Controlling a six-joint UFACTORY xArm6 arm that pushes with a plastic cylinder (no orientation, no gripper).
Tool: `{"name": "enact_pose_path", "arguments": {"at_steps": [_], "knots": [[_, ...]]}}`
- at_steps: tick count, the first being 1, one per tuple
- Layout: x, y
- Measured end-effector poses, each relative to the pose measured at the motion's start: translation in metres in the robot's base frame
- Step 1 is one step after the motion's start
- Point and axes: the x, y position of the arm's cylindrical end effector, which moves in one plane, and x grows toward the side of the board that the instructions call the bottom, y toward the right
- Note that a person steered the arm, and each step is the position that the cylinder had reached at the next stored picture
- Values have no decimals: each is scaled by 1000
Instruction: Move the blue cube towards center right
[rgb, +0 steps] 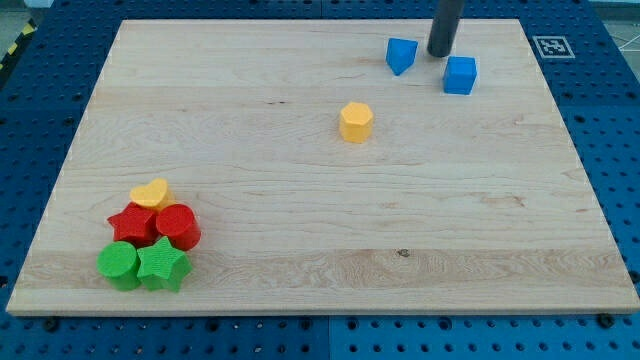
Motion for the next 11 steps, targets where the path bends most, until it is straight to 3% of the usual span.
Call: {"name": "enact_pose_path", "arguments": {"at_steps": [1,4,5,6,7,9,11], "knots": [[31,46],[86,-30],[84,14],[55,20],[34,-25],[58,-128],[46,-143]]}}
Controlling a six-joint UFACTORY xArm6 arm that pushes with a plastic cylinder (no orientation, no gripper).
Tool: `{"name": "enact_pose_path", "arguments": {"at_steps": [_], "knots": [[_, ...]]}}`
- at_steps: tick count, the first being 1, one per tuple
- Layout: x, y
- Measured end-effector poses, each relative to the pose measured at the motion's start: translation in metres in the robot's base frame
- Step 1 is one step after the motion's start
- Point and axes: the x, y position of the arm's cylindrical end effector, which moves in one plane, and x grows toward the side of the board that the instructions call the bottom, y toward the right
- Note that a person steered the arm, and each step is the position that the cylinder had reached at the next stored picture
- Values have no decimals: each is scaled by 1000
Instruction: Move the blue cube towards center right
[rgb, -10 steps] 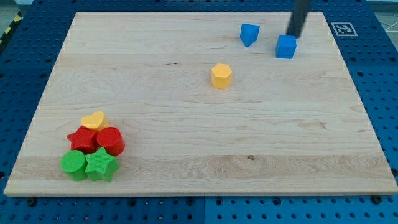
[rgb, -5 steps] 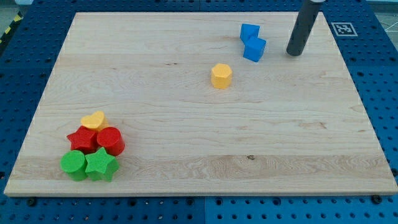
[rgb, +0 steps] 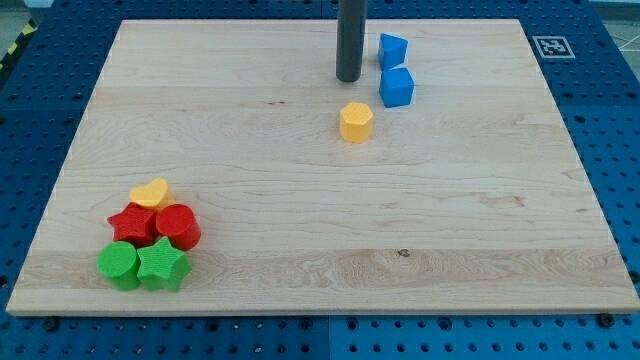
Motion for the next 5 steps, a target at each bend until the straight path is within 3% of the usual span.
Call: {"name": "enact_pose_path", "arguments": {"at_steps": [2,4,5], "knots": [[-11,35],[64,53],[58,62]]}}
